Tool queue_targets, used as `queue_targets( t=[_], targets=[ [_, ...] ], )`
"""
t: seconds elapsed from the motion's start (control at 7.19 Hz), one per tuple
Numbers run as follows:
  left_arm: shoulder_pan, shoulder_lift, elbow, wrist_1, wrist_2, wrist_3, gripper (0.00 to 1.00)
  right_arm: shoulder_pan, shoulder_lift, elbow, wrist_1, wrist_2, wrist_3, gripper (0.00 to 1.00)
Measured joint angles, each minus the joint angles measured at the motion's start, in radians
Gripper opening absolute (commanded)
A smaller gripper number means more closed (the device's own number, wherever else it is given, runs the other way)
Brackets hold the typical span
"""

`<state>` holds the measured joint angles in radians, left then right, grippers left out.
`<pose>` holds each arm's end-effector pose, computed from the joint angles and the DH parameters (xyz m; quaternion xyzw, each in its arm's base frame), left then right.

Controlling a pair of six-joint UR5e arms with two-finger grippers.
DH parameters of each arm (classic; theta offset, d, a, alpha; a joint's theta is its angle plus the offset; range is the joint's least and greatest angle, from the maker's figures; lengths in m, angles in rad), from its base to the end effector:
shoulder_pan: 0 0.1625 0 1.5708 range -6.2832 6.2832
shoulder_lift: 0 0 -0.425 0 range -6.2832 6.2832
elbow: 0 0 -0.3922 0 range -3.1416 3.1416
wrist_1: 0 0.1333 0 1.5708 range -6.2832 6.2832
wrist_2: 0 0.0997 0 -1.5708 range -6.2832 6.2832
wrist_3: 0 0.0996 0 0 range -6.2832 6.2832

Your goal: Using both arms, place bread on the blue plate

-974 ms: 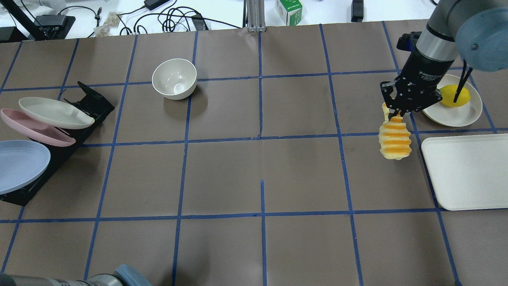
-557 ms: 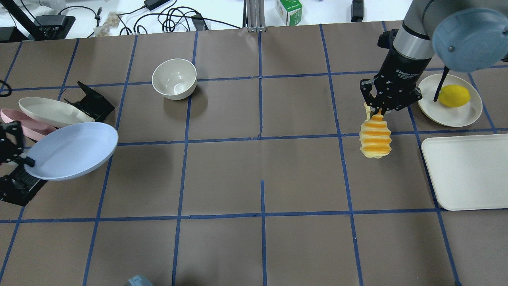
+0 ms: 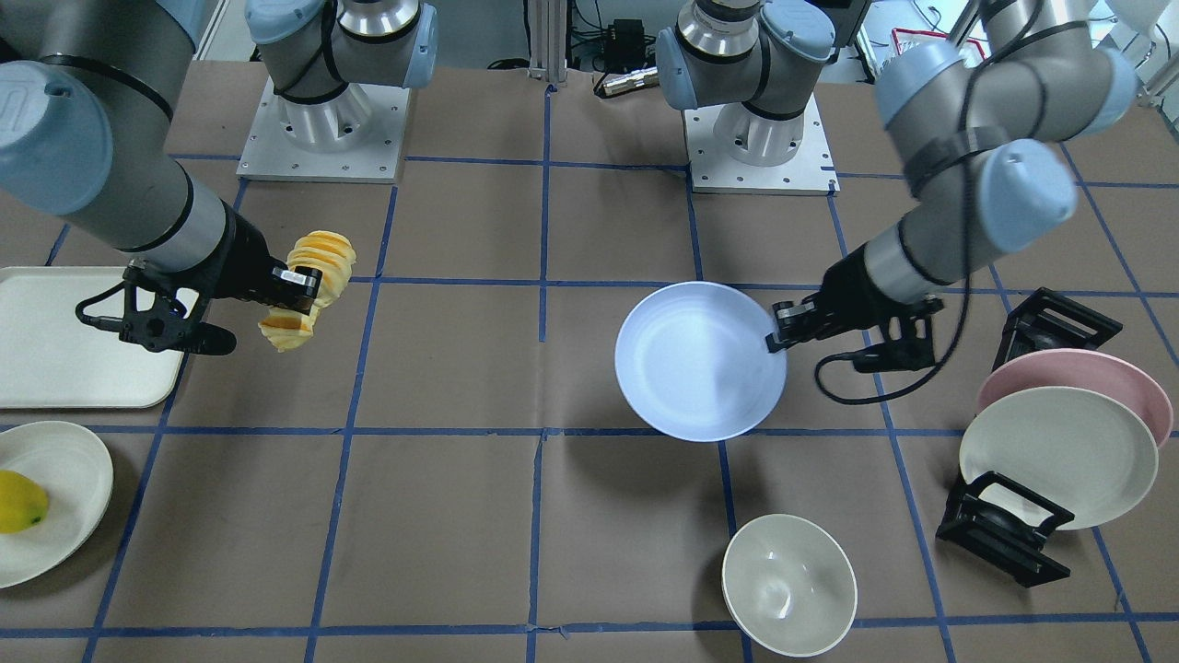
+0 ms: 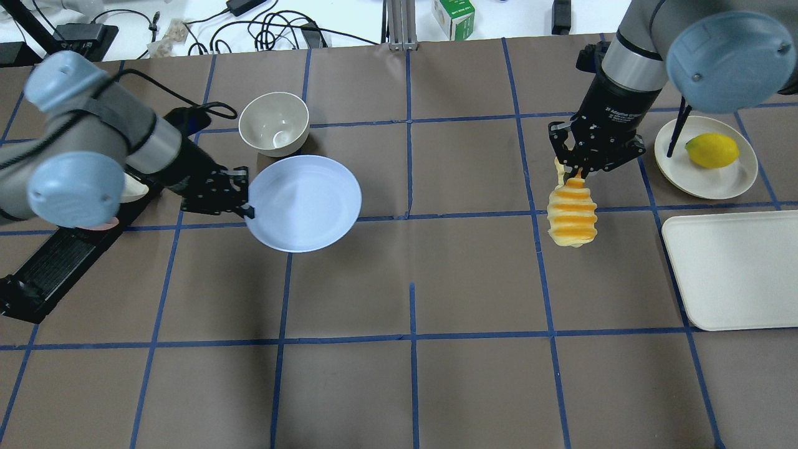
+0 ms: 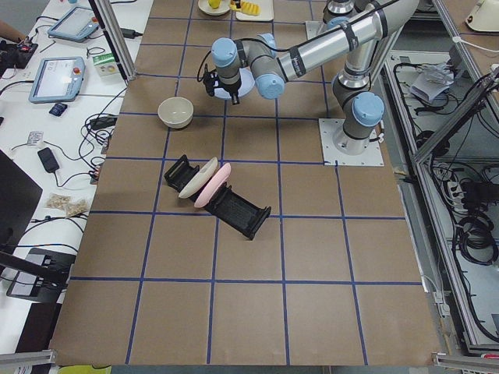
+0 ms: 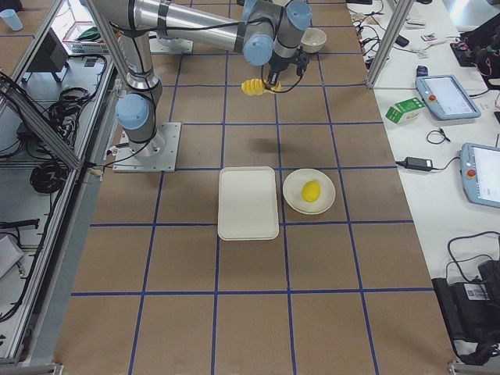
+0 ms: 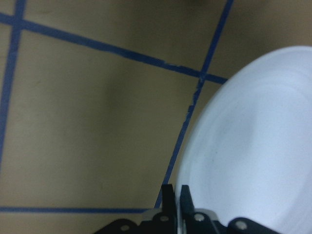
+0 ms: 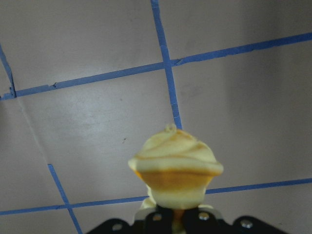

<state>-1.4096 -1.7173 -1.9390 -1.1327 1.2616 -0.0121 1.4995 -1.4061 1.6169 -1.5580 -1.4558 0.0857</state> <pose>-0.0819 -0.5154 0.2876 0.0913 -0.9831 -0.0263 0.1563 0.1067 -0.5374 0.3811 0.0842 0.9886 0.1118 0.0563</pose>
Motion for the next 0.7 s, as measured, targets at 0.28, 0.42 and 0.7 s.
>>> queue_targets(
  t=[0.28,0.42,0.7],
  targets=[
    [-0.155,-0.091,-0.061,0.282,-0.053,-0.184,0.0,0.037,0.008,0.001,-0.015,0.012,0.009,0.0],
    [-0.211,-0.13,-0.072,0.355,-0.065,-0.238,0.0,0.053,0.014,0.002,-0.017,0.03,0.014,0.0],
    [-0.263,-0.181,-0.079,0.411,-0.059,-0.275,0.92,0.11,0.041,0.005,-0.071,0.047,0.079,0.0]
  ],
)
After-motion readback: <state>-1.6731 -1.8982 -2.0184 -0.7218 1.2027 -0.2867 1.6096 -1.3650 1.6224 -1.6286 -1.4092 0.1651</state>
